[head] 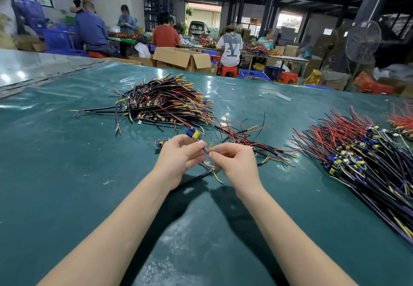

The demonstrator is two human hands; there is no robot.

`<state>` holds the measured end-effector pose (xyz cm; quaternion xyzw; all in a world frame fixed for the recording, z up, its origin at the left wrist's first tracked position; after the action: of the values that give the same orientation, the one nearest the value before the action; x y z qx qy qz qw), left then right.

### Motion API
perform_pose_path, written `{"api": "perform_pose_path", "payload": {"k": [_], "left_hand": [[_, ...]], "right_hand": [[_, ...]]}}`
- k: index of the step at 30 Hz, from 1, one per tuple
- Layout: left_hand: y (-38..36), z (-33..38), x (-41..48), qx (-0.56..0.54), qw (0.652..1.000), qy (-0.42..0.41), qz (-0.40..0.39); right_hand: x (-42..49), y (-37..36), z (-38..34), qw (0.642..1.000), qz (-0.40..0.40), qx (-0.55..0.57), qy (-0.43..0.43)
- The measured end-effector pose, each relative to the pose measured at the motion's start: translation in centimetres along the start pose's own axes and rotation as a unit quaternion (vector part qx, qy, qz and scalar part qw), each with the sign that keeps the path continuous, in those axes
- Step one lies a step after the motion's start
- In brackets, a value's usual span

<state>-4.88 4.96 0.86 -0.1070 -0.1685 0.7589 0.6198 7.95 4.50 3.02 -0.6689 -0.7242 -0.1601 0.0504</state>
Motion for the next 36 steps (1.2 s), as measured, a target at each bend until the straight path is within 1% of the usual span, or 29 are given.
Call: {"api": "perform_pose_path", "payload": {"k": [4,7,10,12,15,17,20,22,25,27,29,33,36], "left_hand": [[-0.5,-0.3,0.0,-0.039,0.998,0.037,-0.028],[-0.7,-0.3,-0.1,-0.057,0.995,0.058,-0.065],[-0.8,-0.5,-0.3,-0.079,0.985,0.098,-0.120],[-0.7,-0.5,-0.5,-0.093,0.975,0.127,-0.155],[-0.7,-0.5,-0.8,-0.092,0.968,0.145,-0.183],[-0.9,-0.5,-1.0,-0.097,0.961,0.157,-0.205],[-1.2,-0.5,-1.2,-0.098,0.952,0.163,-0.241],[-1.2,-0.7,-1.2,-0.093,0.954,0.157,-0.238],[-1.0,-0.9,-0.8,-0.092,0.969,0.135,-0.185],[-0.7,-1.0,-0.5,-0.094,0.979,0.124,-0.133],[-0.5,-1.0,-0.3,-0.095,0.984,0.114,-0.096],[-0.7,-1.2,-0.4,-0.096,0.984,0.115,-0.096],[-0.6,-1.6,-0.4,-0.078,0.986,0.119,-0.087]], "right_hand": [[0.1,0.3,0.1,0.999,0.033,-0.008,0.026],[0.0,0.1,0.2,1.000,0.008,0.007,0.009],[0.0,-0.1,0.5,0.995,-0.042,0.079,-0.051],[0.0,-0.1,0.7,0.984,-0.071,0.129,-0.102],[-0.1,-0.3,1.2,0.962,-0.102,0.184,-0.173],[-0.3,-0.5,1.3,0.949,-0.123,0.206,-0.204],[-0.5,-0.6,1.6,0.937,-0.145,0.205,-0.244],[-0.7,-0.6,1.9,0.929,-0.155,0.193,-0.275],[-0.8,-0.7,2.0,0.927,-0.160,0.183,-0.284],[-0.6,-0.6,2.0,0.934,-0.152,0.182,-0.267],[-0.3,-0.4,1.9,0.942,-0.140,0.182,-0.243],[-0.1,0.0,1.6,0.962,-0.125,0.146,-0.192],[0.0,-0.1,1.3,0.975,-0.126,0.105,-0.150]]}}
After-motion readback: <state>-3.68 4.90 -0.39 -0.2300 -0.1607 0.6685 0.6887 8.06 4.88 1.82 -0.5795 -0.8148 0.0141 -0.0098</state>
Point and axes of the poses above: each hand's wrist, its own x-axis towards the middle knuckle, its own y-axis out of the back of the hand, z = x × y, the point moved 5 cm from there along x, towards the middle knuckle, and after that the axes turned 3 degrees about z, right-handed, at the moved point
